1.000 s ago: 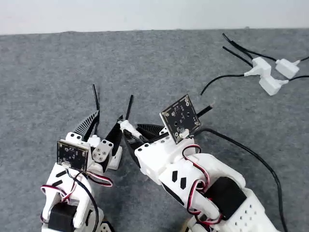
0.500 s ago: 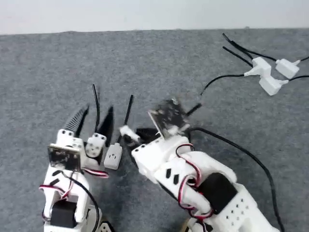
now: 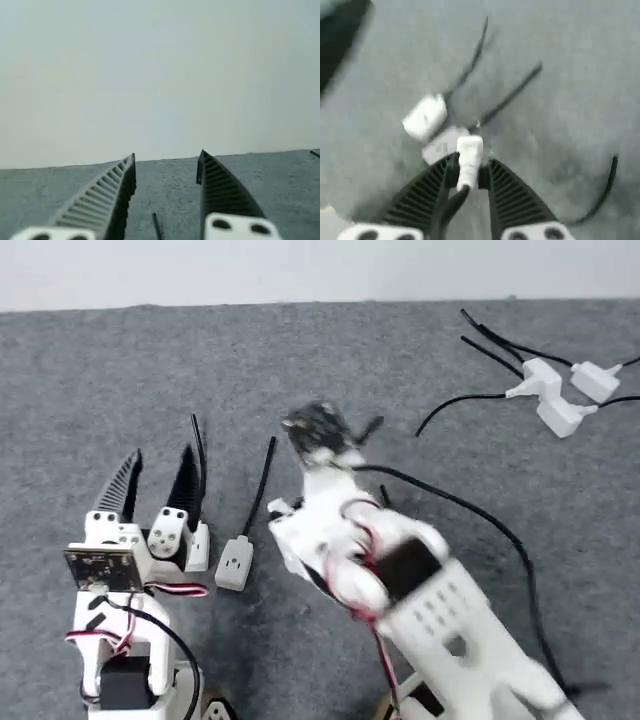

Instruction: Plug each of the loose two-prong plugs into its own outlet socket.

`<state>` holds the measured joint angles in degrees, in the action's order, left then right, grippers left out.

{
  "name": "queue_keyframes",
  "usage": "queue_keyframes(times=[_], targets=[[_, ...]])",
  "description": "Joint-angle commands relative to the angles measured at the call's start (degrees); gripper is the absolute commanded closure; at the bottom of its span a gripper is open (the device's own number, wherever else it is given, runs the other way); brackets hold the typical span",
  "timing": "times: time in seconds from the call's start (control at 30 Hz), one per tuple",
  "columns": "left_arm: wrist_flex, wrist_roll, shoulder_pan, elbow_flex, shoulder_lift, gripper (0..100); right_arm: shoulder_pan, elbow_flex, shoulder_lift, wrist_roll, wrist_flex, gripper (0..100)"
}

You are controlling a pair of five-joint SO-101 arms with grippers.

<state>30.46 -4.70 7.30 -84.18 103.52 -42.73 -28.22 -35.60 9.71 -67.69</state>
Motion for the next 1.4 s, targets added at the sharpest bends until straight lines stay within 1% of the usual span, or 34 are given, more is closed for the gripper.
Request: queue_keyframes(times=[0.0, 0.1, 0.17, 0.27, 0.4, 0.5, 0.73, 0.8, 0.93, 1.37], targets=[[1.32, 1.14, 4.75, 1.27, 0.62, 80, 0.75, 8.97, 10.42, -1.85, -2.86, 99.1], [7.82, 2.29, 9.93, 1.63, 0.62, 80, -1.27, 13.01, 17.19, -3.16, -3.30, 99.1], [14.07, 4.57, 12.92, 3.30, 0.62, 80, -3.30, 15.03, 21.23, -3.52, -3.30, 99.1], [22.77, 5.27, 19.60, 6.73, 0.70, 80, -6.46, 18.64, 27.65, -5.98, -4.70, 99.1], [29.01, 5.36, 28.04, 10.77, 0.70, 80, -9.01, 26.11, 36.09, -6.42, -8.40, 99.1], [28.92, 5.27, 32.44, 10.42, 0.79, 80, -9.36, 32.53, 41.45, -6.86, -11.91, 99.1], [25.32, 5.54, 33.05, 7.43, 0.79, 80, -12.35, 45.45, 50.68, -9.58, -19.21, 99.1], [25.32, 5.54, 35.43, 7.52, 0.79, 80, -12.53, 47.91, 52.53, -11.08, -20.35, 99.1], [25.23, 5.54, 37.89, 7.60, 0.79, 80, -12.44, 50.02, 54.99, -11.69, -20.44, 99.1], [23.65, 5.63, 37.80, 6.73, 0.79, 80, -12.44, 50.46, 62.11, -13.27, -16.57, 99.1]])
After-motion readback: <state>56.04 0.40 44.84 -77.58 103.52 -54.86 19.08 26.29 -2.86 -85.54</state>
